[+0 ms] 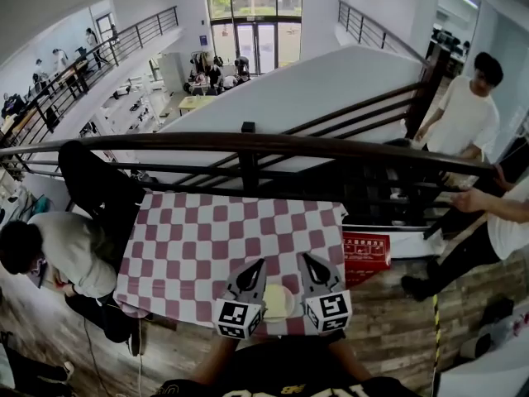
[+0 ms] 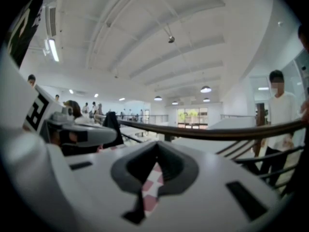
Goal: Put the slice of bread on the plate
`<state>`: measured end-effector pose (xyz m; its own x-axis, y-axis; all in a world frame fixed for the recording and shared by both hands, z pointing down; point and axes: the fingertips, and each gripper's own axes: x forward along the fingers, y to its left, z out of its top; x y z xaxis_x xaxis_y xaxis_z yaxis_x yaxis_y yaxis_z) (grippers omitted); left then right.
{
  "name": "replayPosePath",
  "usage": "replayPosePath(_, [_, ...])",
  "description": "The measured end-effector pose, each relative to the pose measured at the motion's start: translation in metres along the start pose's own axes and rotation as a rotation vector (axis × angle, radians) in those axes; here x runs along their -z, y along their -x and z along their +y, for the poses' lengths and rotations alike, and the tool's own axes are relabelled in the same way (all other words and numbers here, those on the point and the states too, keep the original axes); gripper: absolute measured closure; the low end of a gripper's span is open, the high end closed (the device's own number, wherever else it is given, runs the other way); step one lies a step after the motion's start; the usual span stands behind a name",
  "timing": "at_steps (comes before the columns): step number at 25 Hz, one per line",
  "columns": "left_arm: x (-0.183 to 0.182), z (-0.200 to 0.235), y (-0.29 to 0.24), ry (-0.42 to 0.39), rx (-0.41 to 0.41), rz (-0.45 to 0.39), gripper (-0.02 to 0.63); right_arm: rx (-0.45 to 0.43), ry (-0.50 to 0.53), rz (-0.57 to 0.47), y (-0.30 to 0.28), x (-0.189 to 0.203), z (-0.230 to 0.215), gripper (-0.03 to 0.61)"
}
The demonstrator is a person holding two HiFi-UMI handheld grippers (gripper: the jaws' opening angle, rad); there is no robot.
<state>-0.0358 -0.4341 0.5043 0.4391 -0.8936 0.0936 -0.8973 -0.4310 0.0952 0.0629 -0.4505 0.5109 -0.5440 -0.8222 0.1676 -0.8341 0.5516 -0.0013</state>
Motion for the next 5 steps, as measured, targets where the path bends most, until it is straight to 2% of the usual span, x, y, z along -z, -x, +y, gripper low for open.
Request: replayPosePath(5, [0.0054,-0.0078,0.0007,0.017,0.001,0.021,0.595,-0.018,-0.007,0.02,0.0014,0.0068,0.0016,0.563])
